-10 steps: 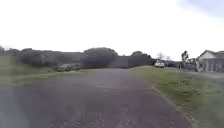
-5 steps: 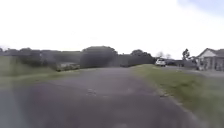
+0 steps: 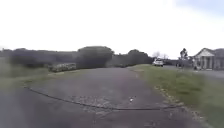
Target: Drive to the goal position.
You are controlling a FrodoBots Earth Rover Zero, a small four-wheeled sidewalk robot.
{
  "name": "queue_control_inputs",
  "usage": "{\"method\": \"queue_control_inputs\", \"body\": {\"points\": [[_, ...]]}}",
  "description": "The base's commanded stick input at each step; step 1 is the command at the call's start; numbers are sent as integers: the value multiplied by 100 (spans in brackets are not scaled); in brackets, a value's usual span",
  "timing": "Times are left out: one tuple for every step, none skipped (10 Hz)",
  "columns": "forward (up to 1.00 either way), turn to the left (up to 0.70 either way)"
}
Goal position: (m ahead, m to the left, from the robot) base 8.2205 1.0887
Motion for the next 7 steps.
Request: {"method": "queue_control_inputs", "body": {"points": [[100,0],[100,0],[100,0],[100,0],[100,0],[100,0],[100,0]]}}
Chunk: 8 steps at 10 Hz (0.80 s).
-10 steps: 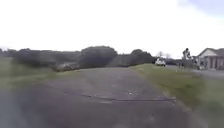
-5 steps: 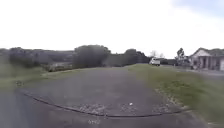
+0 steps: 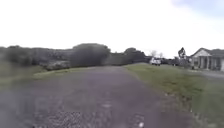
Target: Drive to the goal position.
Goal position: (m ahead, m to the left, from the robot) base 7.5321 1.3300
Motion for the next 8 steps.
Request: {"method": "queue_control_inputs", "body": {"points": [[100,0],[100,0],[100,0],[100,0],[100,0],[100,27],[100,27],[100,27]]}}
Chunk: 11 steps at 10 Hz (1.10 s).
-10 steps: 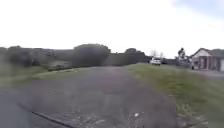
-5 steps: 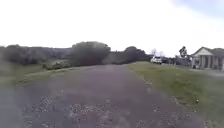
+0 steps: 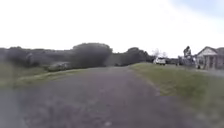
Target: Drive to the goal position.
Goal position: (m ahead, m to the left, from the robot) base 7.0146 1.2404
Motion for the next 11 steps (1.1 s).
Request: {"method": "queue_control_inputs", "body": {"points": [[100,0],[100,0],[100,0],[100,0],[100,0],[100,0],[100,0],[100,17],[100,27],[100,27],[100,12]]}}
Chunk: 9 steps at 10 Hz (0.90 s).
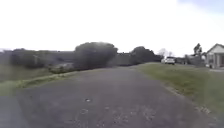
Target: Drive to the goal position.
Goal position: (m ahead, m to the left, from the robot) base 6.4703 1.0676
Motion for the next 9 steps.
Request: {"method": "queue_control_inputs", "body": {"points": [[100,0],[100,0],[100,0],[100,0],[100,0],[100,0],[100,0],[100,0],[100,0]]}}
